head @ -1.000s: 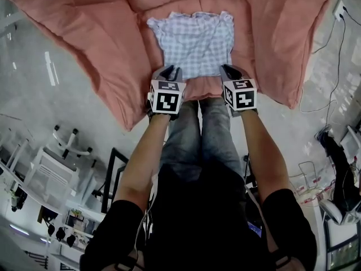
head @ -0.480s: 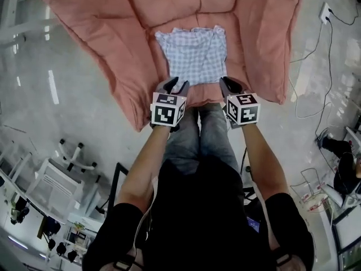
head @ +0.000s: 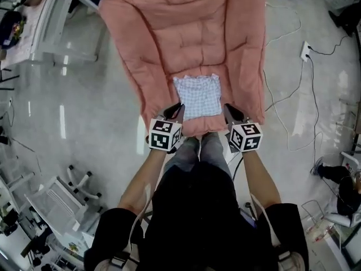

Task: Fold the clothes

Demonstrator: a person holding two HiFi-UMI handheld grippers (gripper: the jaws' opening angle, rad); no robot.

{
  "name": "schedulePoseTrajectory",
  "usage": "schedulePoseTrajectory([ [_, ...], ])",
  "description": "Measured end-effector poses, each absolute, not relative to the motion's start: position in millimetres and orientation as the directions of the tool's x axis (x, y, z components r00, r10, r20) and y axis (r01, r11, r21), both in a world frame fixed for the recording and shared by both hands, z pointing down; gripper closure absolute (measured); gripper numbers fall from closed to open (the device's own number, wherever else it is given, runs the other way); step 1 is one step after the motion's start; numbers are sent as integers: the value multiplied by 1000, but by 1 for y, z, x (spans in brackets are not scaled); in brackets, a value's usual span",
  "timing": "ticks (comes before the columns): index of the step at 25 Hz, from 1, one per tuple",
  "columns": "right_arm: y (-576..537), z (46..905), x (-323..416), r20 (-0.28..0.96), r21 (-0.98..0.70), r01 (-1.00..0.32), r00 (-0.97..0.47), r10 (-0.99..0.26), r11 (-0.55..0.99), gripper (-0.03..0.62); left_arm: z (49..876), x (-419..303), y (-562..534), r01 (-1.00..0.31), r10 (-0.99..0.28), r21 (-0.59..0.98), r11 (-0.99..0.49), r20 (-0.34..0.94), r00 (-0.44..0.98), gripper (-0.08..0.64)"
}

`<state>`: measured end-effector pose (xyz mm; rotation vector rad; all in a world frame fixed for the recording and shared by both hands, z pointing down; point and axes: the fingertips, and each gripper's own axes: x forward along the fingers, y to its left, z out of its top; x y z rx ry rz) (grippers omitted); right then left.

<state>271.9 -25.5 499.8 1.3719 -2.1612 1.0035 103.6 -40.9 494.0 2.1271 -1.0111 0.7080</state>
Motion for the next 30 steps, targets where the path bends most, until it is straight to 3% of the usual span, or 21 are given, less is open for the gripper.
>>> schedulePoseTrajectory([
  [4, -40, 436, 281, 566, -354, -889, -450, -691, 290, 586, 425, 101, -52, -823, -548, 266, -502, 638, 541, 549],
  [13, -48, 321, 286, 376, -354, -839, -533, -758, 414, 588, 296, 108, -50, -859, -749, 182, -478, 426, 507, 552],
  [21, -41, 247, 320, 245, -265, -832, -547, -800, 487, 589, 243, 108, -32, -906, -846, 89, -413, 331, 418, 552],
  [30, -34, 225, 334, 187, -247, -844, -524, -831, 476, 589, 220, 95, -13, -929, -887, 75, -363, 277, 369, 552],
])
